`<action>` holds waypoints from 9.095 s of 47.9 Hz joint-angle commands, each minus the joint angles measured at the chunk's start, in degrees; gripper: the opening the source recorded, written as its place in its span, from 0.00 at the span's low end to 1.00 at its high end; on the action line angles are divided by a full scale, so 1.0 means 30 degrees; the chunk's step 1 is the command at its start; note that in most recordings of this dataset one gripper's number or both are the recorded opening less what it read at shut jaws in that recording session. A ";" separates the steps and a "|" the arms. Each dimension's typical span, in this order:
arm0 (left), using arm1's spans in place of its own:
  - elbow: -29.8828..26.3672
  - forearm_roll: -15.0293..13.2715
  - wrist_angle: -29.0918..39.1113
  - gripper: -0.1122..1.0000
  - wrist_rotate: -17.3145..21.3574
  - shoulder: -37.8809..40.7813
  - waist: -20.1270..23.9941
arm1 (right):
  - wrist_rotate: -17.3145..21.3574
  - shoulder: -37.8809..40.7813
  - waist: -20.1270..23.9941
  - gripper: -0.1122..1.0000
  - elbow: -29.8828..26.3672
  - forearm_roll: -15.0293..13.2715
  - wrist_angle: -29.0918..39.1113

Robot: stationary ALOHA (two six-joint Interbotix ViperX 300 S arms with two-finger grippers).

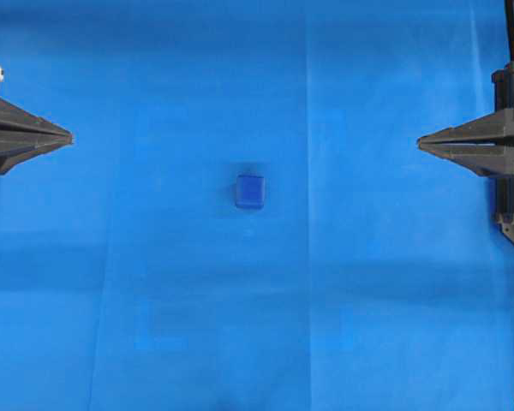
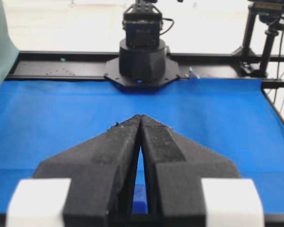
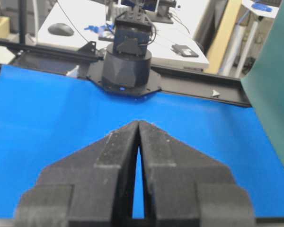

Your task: Handover the blue block to the right arm after grasping it with the left arm, then place it in the designated position.

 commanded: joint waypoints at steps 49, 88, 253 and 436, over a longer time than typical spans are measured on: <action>-0.0293 0.0029 0.0088 0.33 0.0205 -0.0264 -0.0234 | 0.0264 0.0146 0.0029 0.26 -0.0967 0.0117 0.1260; -0.0645 0.0029 -0.0703 0.94 0.0176 0.0879 -0.0439 | 0.0645 0.0352 -0.0234 0.97 -0.1260 0.0117 0.1729; -2.2324 0.0205 2.2354 0.93 0.1348 1.9834 0.0498 | 0.0645 0.1055 -0.0234 0.97 -0.1436 0.0117 0.2695; -1.7432 0.0293 1.7051 0.54 0.0498 2.1973 0.0293 | 0.0645 0.2051 -0.0234 0.97 -0.1348 0.0117 0.2695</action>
